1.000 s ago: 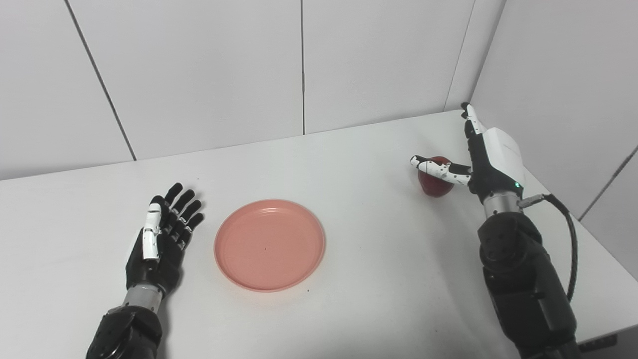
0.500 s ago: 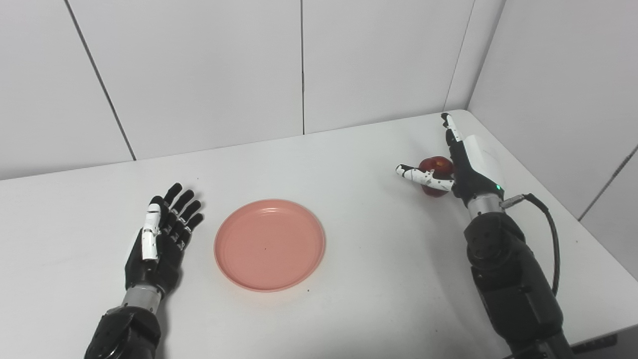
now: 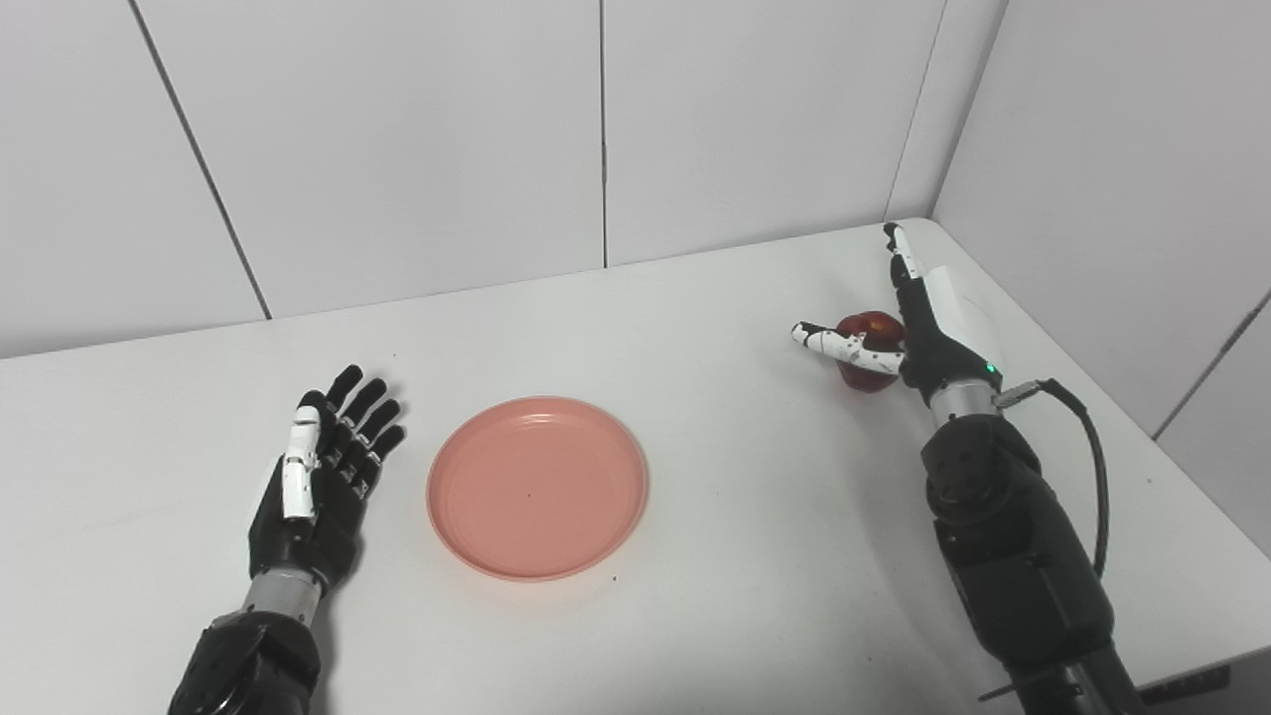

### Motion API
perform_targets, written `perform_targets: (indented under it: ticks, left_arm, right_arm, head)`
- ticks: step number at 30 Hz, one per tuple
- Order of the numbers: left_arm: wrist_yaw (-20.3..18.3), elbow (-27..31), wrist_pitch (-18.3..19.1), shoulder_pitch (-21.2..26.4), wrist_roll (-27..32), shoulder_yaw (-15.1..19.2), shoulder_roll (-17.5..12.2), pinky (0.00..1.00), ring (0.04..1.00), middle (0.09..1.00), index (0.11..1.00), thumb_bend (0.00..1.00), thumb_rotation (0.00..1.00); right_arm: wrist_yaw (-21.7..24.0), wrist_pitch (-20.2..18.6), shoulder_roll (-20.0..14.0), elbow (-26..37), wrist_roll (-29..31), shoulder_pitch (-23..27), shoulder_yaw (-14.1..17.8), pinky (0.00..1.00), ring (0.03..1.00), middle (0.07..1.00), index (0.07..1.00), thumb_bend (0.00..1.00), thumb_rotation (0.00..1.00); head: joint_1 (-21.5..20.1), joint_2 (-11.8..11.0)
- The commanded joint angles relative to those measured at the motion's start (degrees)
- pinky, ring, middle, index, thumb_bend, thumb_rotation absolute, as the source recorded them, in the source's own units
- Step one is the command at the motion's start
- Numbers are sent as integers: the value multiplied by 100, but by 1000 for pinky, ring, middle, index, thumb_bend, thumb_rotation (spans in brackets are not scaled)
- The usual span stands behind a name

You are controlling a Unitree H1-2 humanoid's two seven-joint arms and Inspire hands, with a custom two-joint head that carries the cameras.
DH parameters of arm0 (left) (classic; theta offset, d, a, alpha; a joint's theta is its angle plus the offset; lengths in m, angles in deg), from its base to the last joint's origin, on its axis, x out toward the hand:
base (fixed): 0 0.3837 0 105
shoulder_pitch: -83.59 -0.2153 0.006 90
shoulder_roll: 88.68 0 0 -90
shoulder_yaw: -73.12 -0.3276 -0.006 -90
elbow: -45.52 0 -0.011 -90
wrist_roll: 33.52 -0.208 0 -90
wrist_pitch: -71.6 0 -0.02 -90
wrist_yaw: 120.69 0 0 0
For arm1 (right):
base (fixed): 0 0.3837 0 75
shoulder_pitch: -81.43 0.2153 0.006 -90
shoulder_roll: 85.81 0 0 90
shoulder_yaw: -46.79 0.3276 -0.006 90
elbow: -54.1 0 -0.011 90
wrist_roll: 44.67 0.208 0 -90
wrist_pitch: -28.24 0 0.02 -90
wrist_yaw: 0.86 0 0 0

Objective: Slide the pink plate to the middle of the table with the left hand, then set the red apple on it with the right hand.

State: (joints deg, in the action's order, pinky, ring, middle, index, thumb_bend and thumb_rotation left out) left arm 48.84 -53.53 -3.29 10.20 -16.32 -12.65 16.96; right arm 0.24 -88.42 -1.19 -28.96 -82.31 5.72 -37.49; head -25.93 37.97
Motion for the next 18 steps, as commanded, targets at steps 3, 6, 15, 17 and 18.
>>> perform_targets:
  ticks: [3,6,15,17,18]
  left_arm:
    - [18,-93,170,-83,-12,-27,-51,918,907,916,903,376,1000]
    - [29,-97,169,-85,-20,-29,-51,917,905,915,902,378,1000]
    - [36,-72,202,-85,-15,-29,-52,913,904,911,899,378,1000]
    - [33,-40,215,-93,-9,-33,-51,914,904,912,899,376,1000]
    - [33,-35,221,-96,-6,-33,-50,916,905,913,900,375,1000]
  right_arm:
    - [-237,157,-265,120,-10,177,77,721,873,951,1000,1000,598]
    - [-289,160,-310,131,-1,173,79,715,869,949,992,1000,590]
    - [-267,88,-390,27,61,170,37,728,867,944,991,1000,616]
    - [-241,93,-391,24,85,161,22,733,871,943,995,1000,622]
    - [-212,86,-382,31,110,161,12,735,872,942,995,1000,622]
  head:
    - [6,-1]
    - [6,2]
    - [16,25]
    - [18,35]
    - [22,39]
